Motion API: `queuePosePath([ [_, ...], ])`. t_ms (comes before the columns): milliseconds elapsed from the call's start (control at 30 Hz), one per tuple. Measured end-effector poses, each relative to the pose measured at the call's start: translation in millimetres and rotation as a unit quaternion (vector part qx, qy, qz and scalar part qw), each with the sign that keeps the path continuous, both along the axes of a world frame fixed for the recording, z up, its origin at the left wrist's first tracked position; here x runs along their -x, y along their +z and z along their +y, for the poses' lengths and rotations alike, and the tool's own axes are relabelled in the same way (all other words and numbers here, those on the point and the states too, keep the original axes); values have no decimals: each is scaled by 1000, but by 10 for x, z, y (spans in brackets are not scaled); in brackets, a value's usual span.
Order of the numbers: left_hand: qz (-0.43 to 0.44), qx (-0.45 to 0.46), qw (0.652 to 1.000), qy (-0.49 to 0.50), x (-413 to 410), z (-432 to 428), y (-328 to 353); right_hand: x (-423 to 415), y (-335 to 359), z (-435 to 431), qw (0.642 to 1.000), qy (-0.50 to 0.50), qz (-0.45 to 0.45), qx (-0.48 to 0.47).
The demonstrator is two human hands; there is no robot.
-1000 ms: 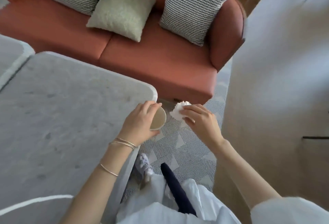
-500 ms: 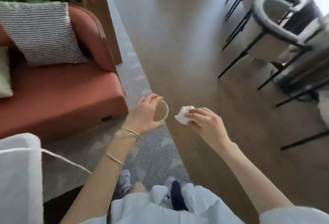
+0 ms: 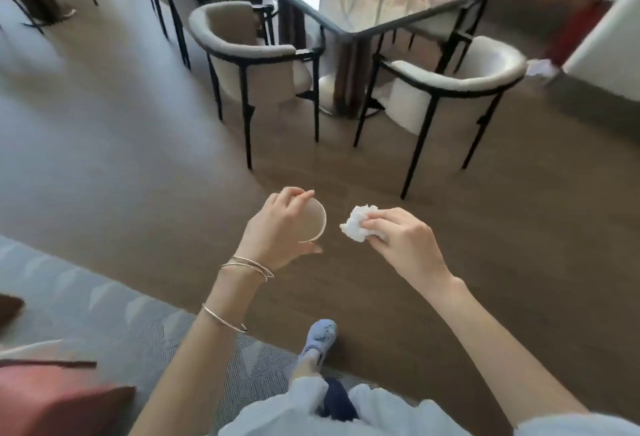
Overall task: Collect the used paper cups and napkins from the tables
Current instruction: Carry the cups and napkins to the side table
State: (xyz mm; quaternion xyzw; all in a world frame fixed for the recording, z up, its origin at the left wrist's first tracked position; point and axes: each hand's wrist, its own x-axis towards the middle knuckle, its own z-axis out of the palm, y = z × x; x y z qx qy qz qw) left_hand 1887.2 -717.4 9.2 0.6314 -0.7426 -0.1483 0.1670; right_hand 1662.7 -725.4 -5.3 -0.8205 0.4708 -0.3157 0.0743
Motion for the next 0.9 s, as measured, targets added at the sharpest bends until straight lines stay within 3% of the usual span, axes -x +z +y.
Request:
queuePosePath([
  [233,-18,12,984,-179,937,-1391,120,835,133,-603,985,-172,5,-34],
  [467,-11,23,944,-328,2001,-2365,242,1622,302,-1001,951,-308,11,-21],
  [900,-2,-8,868,-497,4306,-2712,-37,3345,137,-730,872,-485,-5,-63],
])
